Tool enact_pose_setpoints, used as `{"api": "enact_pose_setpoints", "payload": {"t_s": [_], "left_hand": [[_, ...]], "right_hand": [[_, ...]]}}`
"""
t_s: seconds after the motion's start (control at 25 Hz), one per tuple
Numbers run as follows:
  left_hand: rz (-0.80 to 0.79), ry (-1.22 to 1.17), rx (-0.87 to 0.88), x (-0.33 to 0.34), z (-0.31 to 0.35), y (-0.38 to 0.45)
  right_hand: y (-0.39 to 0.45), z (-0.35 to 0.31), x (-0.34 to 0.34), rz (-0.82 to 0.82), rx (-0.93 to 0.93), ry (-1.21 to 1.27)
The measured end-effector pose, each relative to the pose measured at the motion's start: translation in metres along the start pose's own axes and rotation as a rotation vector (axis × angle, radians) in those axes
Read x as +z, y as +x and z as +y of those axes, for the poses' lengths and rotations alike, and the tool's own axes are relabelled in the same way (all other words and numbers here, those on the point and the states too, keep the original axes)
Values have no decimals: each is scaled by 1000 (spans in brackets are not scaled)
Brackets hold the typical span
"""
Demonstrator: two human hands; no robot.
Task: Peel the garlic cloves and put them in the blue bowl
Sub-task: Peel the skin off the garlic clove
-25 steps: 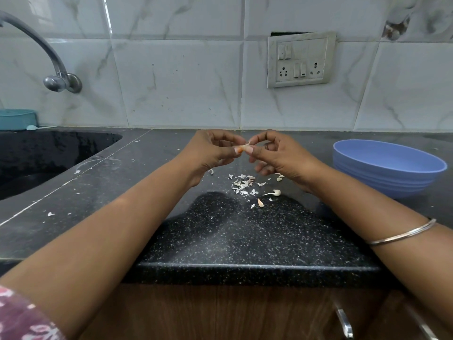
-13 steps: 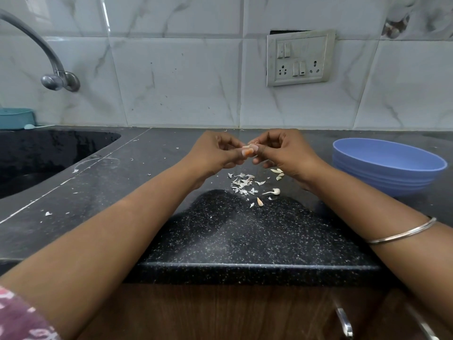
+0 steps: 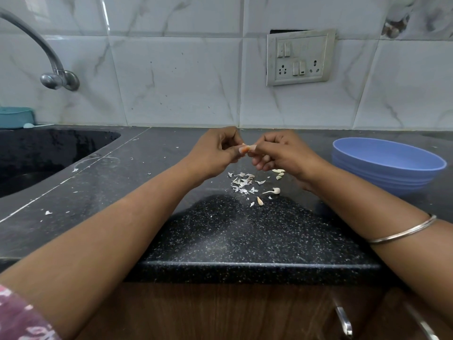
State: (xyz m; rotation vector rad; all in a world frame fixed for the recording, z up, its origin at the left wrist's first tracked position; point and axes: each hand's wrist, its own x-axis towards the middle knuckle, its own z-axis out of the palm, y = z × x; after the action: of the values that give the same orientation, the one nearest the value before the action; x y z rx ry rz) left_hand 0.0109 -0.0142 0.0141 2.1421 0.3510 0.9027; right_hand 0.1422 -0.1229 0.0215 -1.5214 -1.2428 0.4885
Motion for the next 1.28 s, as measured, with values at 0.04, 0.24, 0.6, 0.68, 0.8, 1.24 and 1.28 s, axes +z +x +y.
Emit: {"api": "enact_pose_setpoints", "payload": {"t_s": [0.04,0.24,0.6,0.68,0.8,1.24,1.28], "left_hand": [[-5,-9,12,-1,1,0],[-22,-105,53,-2,1,1],[-71,-376,-99,-3,2,1],[-64,-426,-183,-2,2,1],[-50,-463,-270,1,3,2],[-11,-353,-325,1,1,2],[-20,-384,-324,0,0,2]], "right_hand": [[-1,-1,0,-13,15,52],[-4,-4,-1,-55,116,288],[-2,-3,-2,-110,120,406],[-2,-1,-1,-98,66,333],[-3,1,2,-69,-57,114],[1,5,3,128,-293,-550],[0,4,3,128,-283,-534]]}}
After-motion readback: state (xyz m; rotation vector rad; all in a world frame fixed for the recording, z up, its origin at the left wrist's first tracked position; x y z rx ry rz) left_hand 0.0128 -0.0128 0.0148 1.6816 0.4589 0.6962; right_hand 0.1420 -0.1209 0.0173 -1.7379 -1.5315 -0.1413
